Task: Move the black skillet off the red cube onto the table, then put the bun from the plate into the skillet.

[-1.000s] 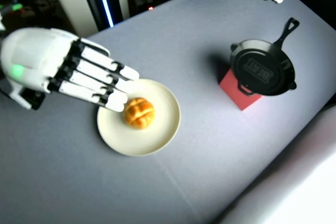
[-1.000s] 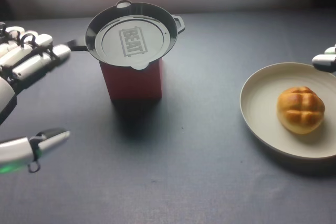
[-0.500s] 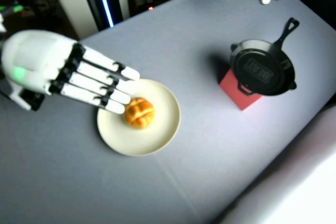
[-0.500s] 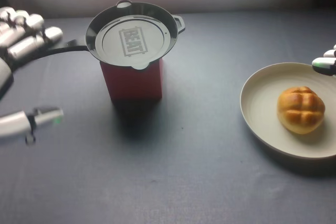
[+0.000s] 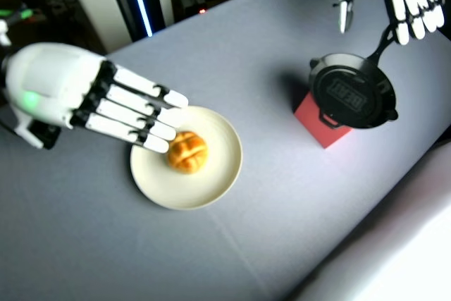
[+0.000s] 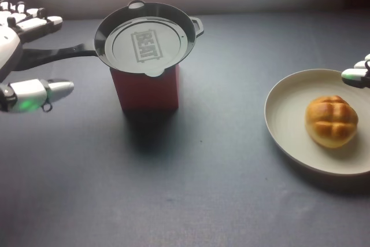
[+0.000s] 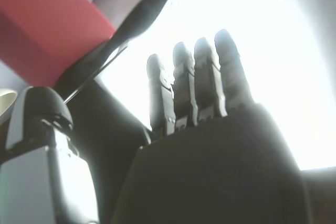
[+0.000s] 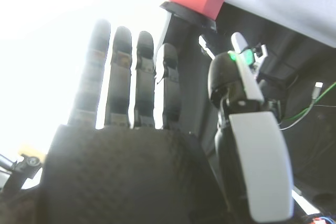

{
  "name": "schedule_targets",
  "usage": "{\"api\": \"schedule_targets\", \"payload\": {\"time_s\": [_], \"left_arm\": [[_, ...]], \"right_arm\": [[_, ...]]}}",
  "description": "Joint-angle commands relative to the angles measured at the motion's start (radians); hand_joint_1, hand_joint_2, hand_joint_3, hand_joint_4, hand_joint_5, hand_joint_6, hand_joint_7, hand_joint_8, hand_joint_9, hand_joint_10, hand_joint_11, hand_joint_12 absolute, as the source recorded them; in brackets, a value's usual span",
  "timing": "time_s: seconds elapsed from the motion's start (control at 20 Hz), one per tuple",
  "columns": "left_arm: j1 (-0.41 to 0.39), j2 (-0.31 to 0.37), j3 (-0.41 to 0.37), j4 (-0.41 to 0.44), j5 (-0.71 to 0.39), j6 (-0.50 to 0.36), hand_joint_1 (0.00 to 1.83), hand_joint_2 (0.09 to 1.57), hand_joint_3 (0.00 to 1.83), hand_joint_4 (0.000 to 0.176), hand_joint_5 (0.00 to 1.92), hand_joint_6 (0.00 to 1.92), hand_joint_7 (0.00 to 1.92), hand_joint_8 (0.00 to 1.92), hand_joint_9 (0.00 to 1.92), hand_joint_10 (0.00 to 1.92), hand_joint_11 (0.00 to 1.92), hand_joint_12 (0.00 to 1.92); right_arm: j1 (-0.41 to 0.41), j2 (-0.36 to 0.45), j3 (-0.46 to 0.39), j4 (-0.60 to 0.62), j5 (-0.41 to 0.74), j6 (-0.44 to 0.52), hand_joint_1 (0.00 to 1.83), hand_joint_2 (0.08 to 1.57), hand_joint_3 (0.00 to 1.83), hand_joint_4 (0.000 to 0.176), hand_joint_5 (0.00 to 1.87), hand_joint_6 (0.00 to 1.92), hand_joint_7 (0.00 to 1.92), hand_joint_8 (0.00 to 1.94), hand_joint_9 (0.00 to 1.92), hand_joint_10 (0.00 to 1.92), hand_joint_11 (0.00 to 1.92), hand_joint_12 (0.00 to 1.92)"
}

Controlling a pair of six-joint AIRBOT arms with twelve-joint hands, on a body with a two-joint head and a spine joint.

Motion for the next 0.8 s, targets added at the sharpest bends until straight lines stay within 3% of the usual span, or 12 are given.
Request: {"api": "schedule_targets", "payload": {"time_s": [0.0, 0.05, 0.15, 0.3, 0.35, 0.4, 0.45, 0.55, 0.6, 0.7, 0.75], "left_arm": [[-0.027, -0.009, 0.026, 0.017, -0.057, -0.001, 0.59, 1.07, 0.0, 0.097, 0.4, 0.0, 0.3, 0.0, 0.22, 0.01, 0.0, 0.49], [-0.049, -0.022, 0.049, 0.017, -0.023, 0.0, 0.61, 1.07, 0.0, 0.089, 0.4, 0.0, 0.32, 0.0, 0.23, 0.01, 0.0, 0.46], [-0.086, -0.043, 0.083, 0.017, 0.032, 0.015, 0.64, 1.08, 0.0, 0.071, 0.42, 0.0, 0.34, 0.0, 0.26, 0.01, 0.0, 0.45], [-0.147, -0.074, 0.12, 0.018, 0.104, 0.056, 0.7, 1.05, 0.0, 0.079, 0.47, 0.01, 0.42, 0.01, 0.38, 0.02, 0.0, 0.77], [-0.161, -0.084, 0.133, 0.018, 0.127, 0.065, 0.69, 1.04, 0.0, 0.078, 0.48, 0.01, 0.44, 0.01, 0.41, 0.02, 0.0, 0.82], [-0.173, -0.094, 0.145, 0.018, 0.146, 0.07, 0.69, 1.03, 0.0, 0.074, 0.5, 0.01, 0.46, 0.01, 0.42, 0.02, 0.0, 0.83], [-0.179, -0.1, 0.152, 0.017, 0.159, 0.073, 0.69, 1.02, 0.0, 0.07, 0.51, 0.01, 0.48, 0.01, 0.43, 0.01, 0.0, 0.8], [-0.18, -0.103, 0.157, 0.016, 0.168, 0.073, 0.74, 1.03, 0.0, 0.048, 0.63, 0.01, 0.6, 0.01, 0.53, 0.02, 0.0, 0.99], [-0.181, -0.104, 0.158, 0.014, 0.169, 0.073, 0.74, 1.04, 0.0, 0.048, 0.67, 0.01, 0.65, 0.01, 0.57, 0.02, 0.0, 1.06], [-0.181, -0.104, 0.159, 0.011, 0.17, 0.073, 0.79, 1.05, 0.0, 0.016, 0.88, 0.03, 0.79, 0.02, 0.61, 0.02, 0.0, 1.16], [-0.181, -0.104, 0.16, 0.01, 0.173, 0.073, 0.95, 1.1, 0.0, 0.144, 0.94, 0.8, 0.86, 0.01, 0.65, 0.01, 0.0, 1.23]], "right_arm": [[0.008, -0.002, 0.008, 0.015, 0.109, 0.004, 0.61, 1.34, 0.0, 0.047, 0.41, 0.0, 0.44, 0.01, 0.42, 0.01, 0.37, 0.22], [0.008, -0.003, 0.009, 0.014, 0.105, 0.004, 0.6, 1.34, 0.0, 0.053, 0.4, 0.0, 0.44, 0.0, 0.42, 0.01, 0.36, 0.22], [0.008, -0.004, 0.01, 0.012, 0.102, 0.004, 0.61, 1.34, 0.0, 0.032, 0.42, 0.01, 0.44, 0.0, 0.42, 0.0, 0.38, 0.23], [0.008, -0.004, 0.011, 0.01, 0.097, 0.004, 0.59, 1.34, 0.0, 0.024, 0.43, 0.01, 0.44, 0.0, 0.43, 0.01, 0.4, 0.24], [0.008, -0.004, 0.011, 0.01, 0.095, 0.004, 0.59, 1.34, 0.0, 0.026, 0.43, 0.01, 0.45, 0.01, 0.44, 0.01, 0.41, 0.25], [0.008, -0.004, 0.011, 0.008, 0.094, 0.005, 0.59, 1.34, 0.0, 0.041, 0.43, 0.0, 0.45, 0.01, 0.44, 0.01, 0.4, 0.24], [0.008, -0.004, 0.011, 0.005, 0.094, 0.006, 0.62, 1.34, 0.0, 0.037, 0.44, 0.01, 0.47, 0.01, 0.46, 0.01, 0.41, 0.25], [0.008, -0.005, 0.011, 0.002, 0.094, 0.006, 0.62, 1.35, 0.0, 0.039, 0.43, 0.0, 0.46, 0.0, 0.45, 0.0, 0.39, 0.24], [0.008, -0.005, 0.011, 0.002, 0.093, 0.006, 0.63, 1.35, 0.0, 0.035, 0.43, 0.0, 0.46, 0.0, 0.45, 0.0, 0.39, 0.24], [0.008, -0.006, 0.011, 0.001, 0.092, 0.008, 0.63, 1.35, 0.0, 0.045, 0.43, 0.0, 0.46, 0.0, 0.44, 0.0, 0.37, 0.24], [0.008, -0.007, 0.011, -0.002, 0.092, 0.008, 0.66, 1.35, 0.0, 0.036, 0.43, 0.0, 0.46, 0.0, 0.45, 0.0, 0.38, 0.24]]}}
